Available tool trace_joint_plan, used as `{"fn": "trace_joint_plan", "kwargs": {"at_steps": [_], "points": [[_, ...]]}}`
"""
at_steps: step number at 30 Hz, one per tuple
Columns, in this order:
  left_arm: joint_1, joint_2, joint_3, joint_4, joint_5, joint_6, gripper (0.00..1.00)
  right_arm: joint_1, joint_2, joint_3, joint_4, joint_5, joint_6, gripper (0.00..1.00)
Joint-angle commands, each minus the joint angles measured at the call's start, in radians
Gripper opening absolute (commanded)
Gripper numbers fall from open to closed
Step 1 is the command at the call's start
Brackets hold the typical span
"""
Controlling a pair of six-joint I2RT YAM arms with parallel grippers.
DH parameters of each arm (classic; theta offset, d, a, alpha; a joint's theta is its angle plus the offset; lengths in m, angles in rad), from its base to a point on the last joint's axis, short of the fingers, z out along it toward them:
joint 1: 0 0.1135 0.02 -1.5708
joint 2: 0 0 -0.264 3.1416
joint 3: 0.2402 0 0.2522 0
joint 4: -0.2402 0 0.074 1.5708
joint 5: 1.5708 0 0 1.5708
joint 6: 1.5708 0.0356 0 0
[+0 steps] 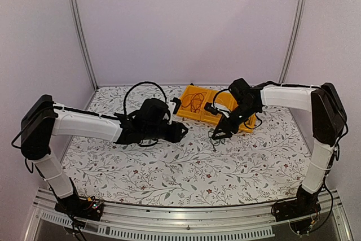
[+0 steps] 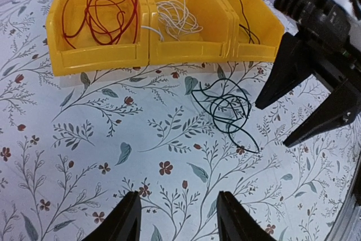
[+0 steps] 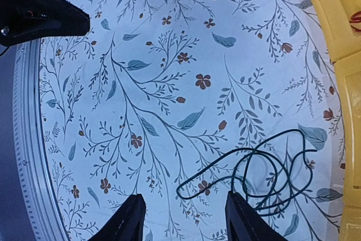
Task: Untangle the cables
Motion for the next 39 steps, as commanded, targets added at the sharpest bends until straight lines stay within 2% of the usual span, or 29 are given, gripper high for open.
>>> {"fn": "trace_joint_plan", "kwargs": {"at_steps": [1, 6, 8, 9, 12, 13, 17, 21, 24, 28, 33, 39], "points": [[-0.002, -0.035, 0.0, -0.038, -0.049, -0.026, 0.49, 0.021, 0.098, 0.054, -0.066, -0.023, 0.103, 0.54], [-0.002, -0.049, -0.014, -0.04, -0.059, -0.03, 0.49, 0.022, 0.182, 0.1, -0.073, -0.016, 0.145, 0.53], [-0.002, -0.05, -0.017, -0.042, -0.06, -0.031, 0.49, 0.023, 0.203, 0.125, -0.069, -0.005, 0.156, 0.5], [-0.002, -0.05, -0.017, -0.043, -0.059, -0.031, 0.49, 0.024, 0.222, 0.14, -0.075, -0.008, 0.168, 0.43], [-0.002, -0.054, -0.015, -0.049, -0.06, -0.026, 0.49, 0.023, 0.233, 0.177, -0.096, -0.064, 0.143, 0.07], [-0.002, -0.059, -0.017, -0.051, -0.06, -0.024, 0.49, 0.023, 0.216, 0.188, -0.103, -0.097, 0.124, 0.0], [-0.002, -0.09, -0.058, -0.023, -0.054, -0.01, 0.5, 0.023, 0.099, 0.243, -0.179, -0.257, 0.012, 0.0], [-0.004, -0.169, -0.14, 0.102, -0.016, 0.034, 0.51, 0.023, -0.001, 0.316, -0.244, -0.318, -0.06, 0.0], [-0.006, -0.251, -0.197, 0.166, -0.054, 0.044, 0.57, 0.023, -0.01, 0.396, -0.305, -0.336, -0.087, 0.0], [-0.007, -0.3, -0.221, 0.205, -0.046, 0.092, 0.58, 0.023, 0.021, 0.475, -0.341, -0.334, -0.088, 0.0], [-0.006, -0.284, -0.201, 0.244, 0.021, 0.125, 0.59, 0.026, 0.026, 0.503, -0.332, -0.333, -0.076, 0.0], [-0.003, -0.201, -0.125, 0.246, 0.048, 0.091, 0.59, 0.038, 0.024, 0.516, -0.341, -0.315, -0.093, 0.0]]}}
